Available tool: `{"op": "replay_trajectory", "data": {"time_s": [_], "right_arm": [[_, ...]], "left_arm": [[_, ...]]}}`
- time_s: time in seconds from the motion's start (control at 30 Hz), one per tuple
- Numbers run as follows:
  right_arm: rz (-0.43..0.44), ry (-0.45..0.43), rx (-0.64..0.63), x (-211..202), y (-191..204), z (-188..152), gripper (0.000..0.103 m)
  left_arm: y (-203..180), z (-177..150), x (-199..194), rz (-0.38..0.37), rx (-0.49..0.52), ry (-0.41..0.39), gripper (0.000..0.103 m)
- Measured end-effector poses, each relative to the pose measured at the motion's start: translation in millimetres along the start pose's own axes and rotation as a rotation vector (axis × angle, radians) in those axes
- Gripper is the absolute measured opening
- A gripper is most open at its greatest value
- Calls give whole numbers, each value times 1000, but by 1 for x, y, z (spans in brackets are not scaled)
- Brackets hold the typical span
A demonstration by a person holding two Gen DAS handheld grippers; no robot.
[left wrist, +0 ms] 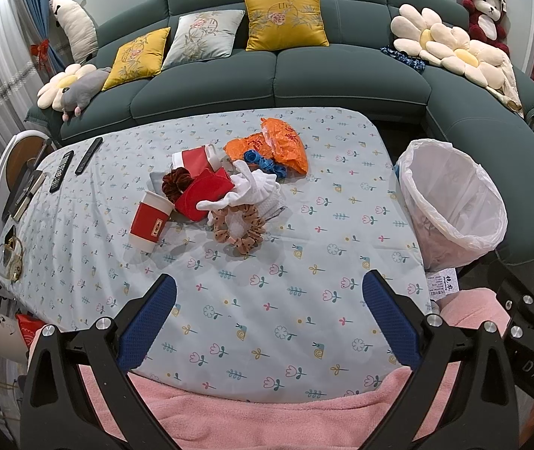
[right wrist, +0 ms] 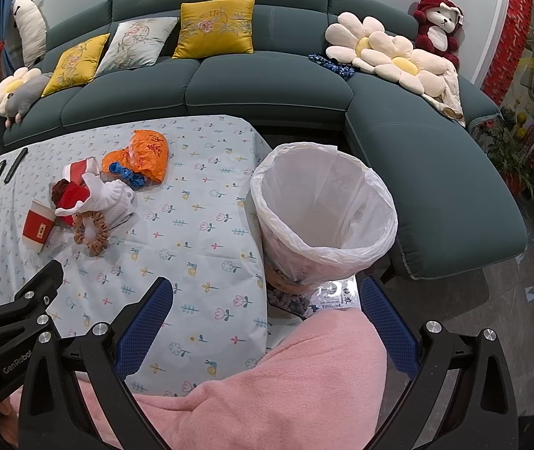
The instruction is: Collect trash
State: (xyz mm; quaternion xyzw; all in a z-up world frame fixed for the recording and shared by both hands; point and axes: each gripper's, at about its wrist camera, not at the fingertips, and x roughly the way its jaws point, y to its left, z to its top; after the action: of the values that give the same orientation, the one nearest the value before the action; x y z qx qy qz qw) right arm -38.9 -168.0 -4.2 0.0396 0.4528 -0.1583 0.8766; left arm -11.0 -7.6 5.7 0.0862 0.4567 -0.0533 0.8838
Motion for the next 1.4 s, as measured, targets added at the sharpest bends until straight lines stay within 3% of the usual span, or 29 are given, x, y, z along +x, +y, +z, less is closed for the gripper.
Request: {"op": "replay_trajectory", "data": {"time_s": [0.4,0.67,0.93,1.2,1.4], "right_arm": [[-6,1,-1,-3,-5,0,96],[-34,-27,12,-5,-3,7,96],[-12,-62,-5,1,30,18,96],[57,-59,-91,25,94,36,96],[147,0,-66,54,136,55,96]], "left_arm": [[-2,6,-1,-3,1,1,95],[9,11,5,-29,-18,-49,95],[74,12,39,-82,-141,-23,95],[140,11,81,31,-151,-4,95],[178,18,115,17,-167,8,95]]}}
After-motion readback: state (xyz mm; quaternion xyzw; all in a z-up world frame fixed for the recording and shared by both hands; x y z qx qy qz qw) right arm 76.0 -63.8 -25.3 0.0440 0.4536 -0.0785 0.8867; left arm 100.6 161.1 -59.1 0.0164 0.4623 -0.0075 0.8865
